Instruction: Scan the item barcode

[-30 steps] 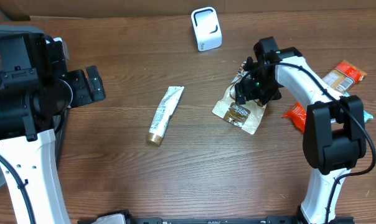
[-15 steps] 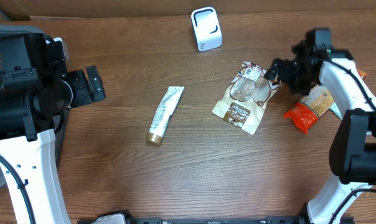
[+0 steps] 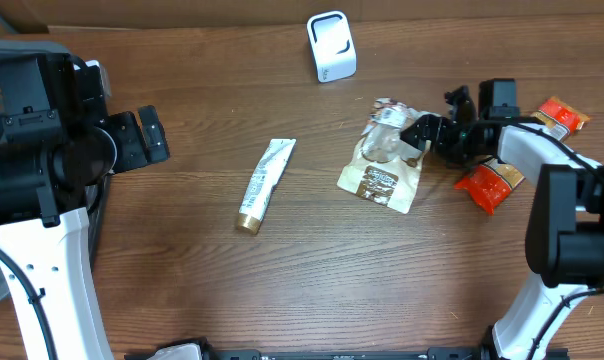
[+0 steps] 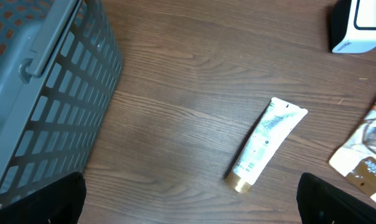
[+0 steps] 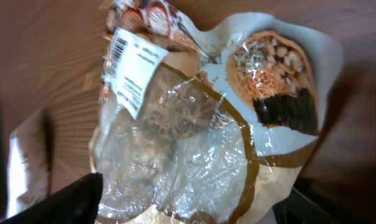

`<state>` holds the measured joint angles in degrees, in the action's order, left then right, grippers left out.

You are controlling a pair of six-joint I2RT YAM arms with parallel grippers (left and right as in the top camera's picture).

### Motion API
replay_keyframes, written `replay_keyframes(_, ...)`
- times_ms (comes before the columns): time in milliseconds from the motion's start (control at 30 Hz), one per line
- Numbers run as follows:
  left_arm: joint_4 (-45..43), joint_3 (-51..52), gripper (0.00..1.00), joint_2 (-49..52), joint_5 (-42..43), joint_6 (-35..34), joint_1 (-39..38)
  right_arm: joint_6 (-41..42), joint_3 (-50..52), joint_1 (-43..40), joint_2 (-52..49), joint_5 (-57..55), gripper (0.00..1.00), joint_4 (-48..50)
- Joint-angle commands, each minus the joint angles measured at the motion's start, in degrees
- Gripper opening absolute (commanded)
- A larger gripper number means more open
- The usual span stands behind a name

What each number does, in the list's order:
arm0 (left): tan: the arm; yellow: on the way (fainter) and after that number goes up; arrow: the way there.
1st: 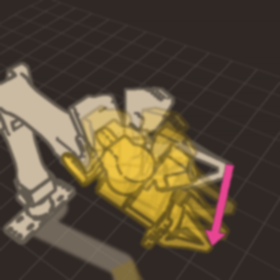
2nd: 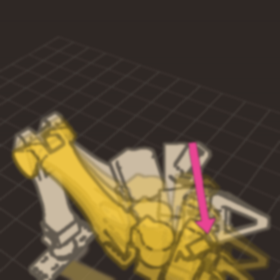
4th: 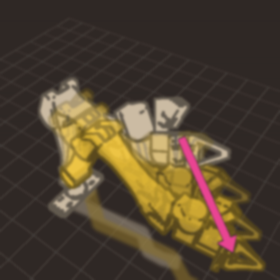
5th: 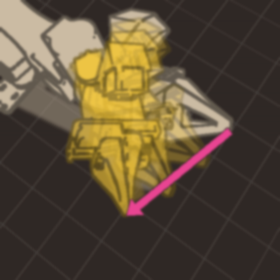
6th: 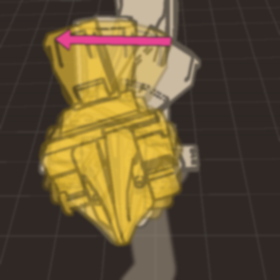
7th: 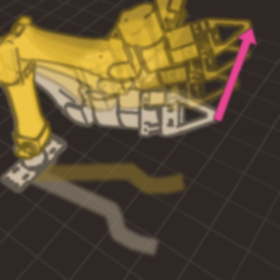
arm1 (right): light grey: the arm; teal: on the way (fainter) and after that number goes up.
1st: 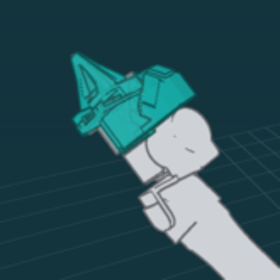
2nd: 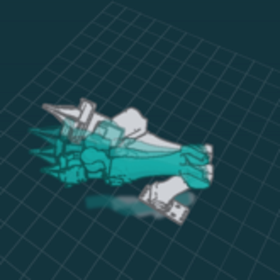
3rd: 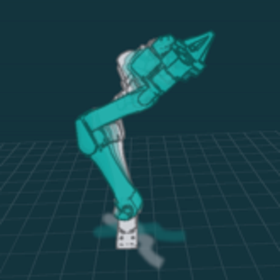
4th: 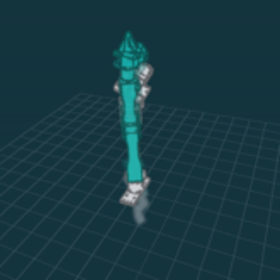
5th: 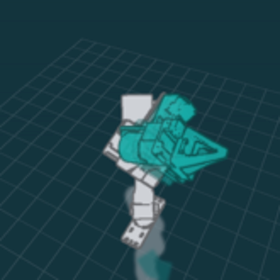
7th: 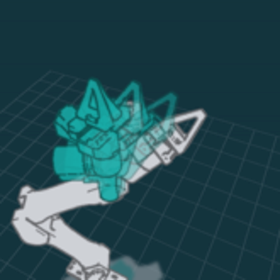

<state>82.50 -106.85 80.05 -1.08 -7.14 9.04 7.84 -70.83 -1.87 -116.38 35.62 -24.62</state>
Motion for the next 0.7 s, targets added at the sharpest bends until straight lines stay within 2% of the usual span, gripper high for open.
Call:
replay_keyframes(0,-0.2,0.1,1.00,0.2,0.5,-0.4,0.2,-0.6,1.7,2.7,-6.7,2.8,0.81,1.8)
replay_keyframes(233,-0.2,0.1,0.99,0.2,0.5,-0.4,0.2,-1.4,1.7,4.2,-9.5,4.1,0.55,4.8)
replay_keyframes(400,-0.2,0.1,1.00,0.2,0.5,-0.4,0.2,-6.8,1.7,4.6,-11.2,5.6,0.37,4.7)
replay_keyframes(633,-0.2,0.1,0.99,0.2,0.5,-0.4,0.2,-7.9,1.7,6.3,-13.5,5.6,0.05,4.8)
replay_keyframes(667,-0.2,0.1,1.00,0.2,0.5,-0.4,0.2,-7.9,1.7,6.3,-13.2,5.6,0.04,4.7)
